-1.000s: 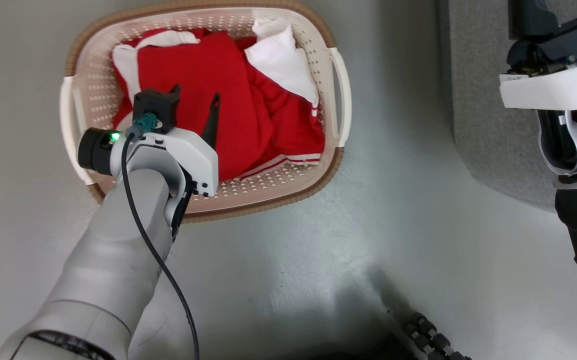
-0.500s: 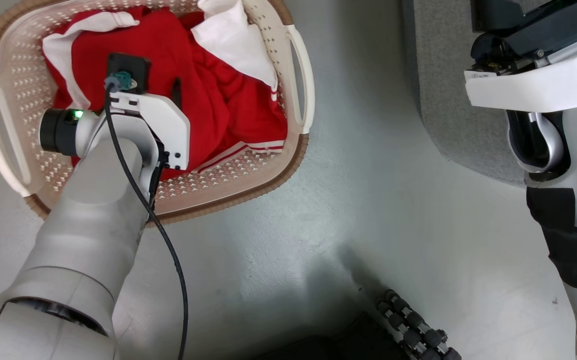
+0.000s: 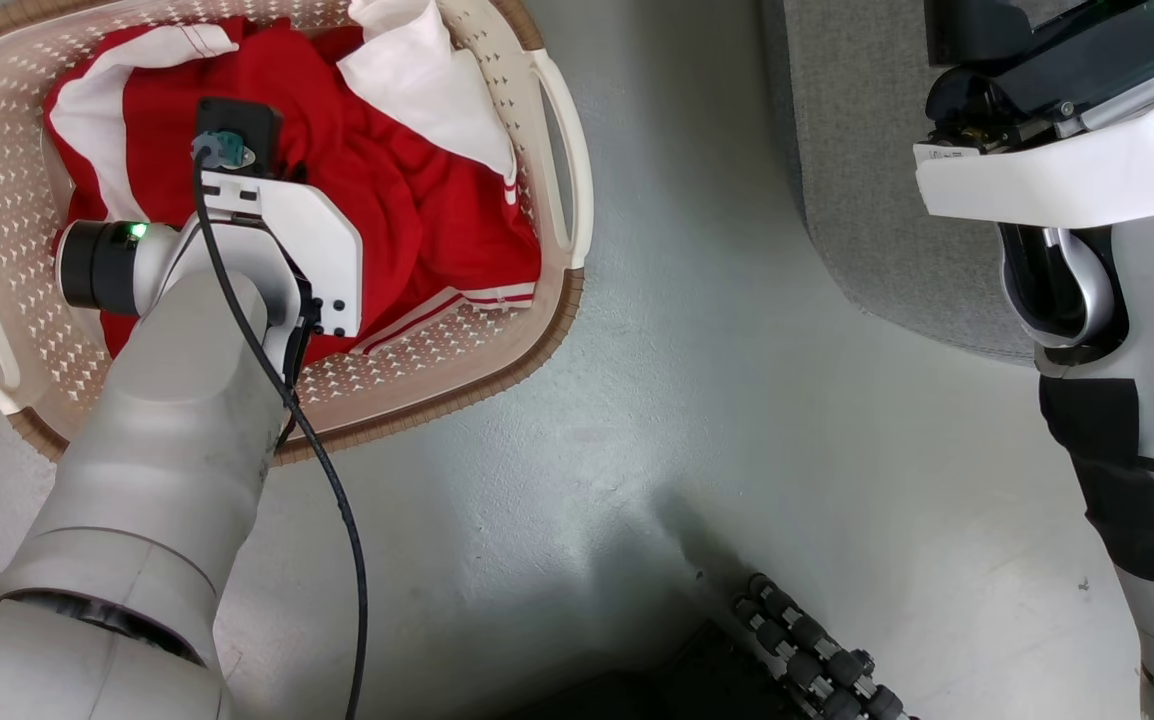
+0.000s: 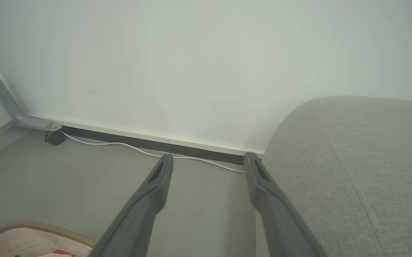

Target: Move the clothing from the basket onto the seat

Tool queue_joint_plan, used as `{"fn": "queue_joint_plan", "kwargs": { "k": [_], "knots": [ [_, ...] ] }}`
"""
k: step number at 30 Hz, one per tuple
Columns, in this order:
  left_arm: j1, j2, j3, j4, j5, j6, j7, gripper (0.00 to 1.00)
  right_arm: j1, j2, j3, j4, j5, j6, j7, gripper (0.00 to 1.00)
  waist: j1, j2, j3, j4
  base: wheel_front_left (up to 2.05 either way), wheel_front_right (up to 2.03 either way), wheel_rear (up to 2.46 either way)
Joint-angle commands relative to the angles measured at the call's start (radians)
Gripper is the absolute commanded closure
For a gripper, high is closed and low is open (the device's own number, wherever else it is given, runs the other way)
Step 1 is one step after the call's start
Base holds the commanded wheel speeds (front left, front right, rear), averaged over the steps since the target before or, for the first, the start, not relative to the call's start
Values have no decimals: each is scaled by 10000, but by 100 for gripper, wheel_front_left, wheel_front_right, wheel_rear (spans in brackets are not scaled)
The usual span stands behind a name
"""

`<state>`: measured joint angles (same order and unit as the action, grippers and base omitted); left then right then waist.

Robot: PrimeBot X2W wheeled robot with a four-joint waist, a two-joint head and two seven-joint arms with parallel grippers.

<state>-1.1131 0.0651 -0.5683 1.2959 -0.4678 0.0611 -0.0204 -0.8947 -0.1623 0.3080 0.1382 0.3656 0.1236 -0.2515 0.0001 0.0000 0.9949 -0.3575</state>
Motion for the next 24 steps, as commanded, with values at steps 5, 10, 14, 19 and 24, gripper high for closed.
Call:
{"fn": "queue_joint_plan", "kwargs": {
  "k": [5, 10, 14, 19, 24],
  "knots": [
    [407, 13, 78, -65, -132, -172, -677, 100, 373, 6, -30, -52, 56, 71, -103, 0, 0, 0, -420, 101, 0, 0, 0],
    [924, -58, -36, -62, -207, -427, -1226, 100, 660, -58, -25, 208, -2, 71, -103, 0, 0, 0, -1081, 312, 0, 0, 0],
    [1269, -106, -236, -61, -185, -616, -1619, 100, 937, -148, -37, 430, -51, 71, -103, 0, 0, 0, -1627, 505, 0, 0, 0],
    [1704, -140, -446, -239, -294, -845, -2005, 100, 1303, -253, -33, 729, -108, 71, -103, 0, 0, 0, -2340, 743, 0, 0, 0],
    [2282, -145, -735, -900, -690, -999, -2236, 100, 1673, -282, -19, 1054, -173, 71, -103, 0, 0, 0, -3138, 947, 0, 0, 0]
  ]
}}
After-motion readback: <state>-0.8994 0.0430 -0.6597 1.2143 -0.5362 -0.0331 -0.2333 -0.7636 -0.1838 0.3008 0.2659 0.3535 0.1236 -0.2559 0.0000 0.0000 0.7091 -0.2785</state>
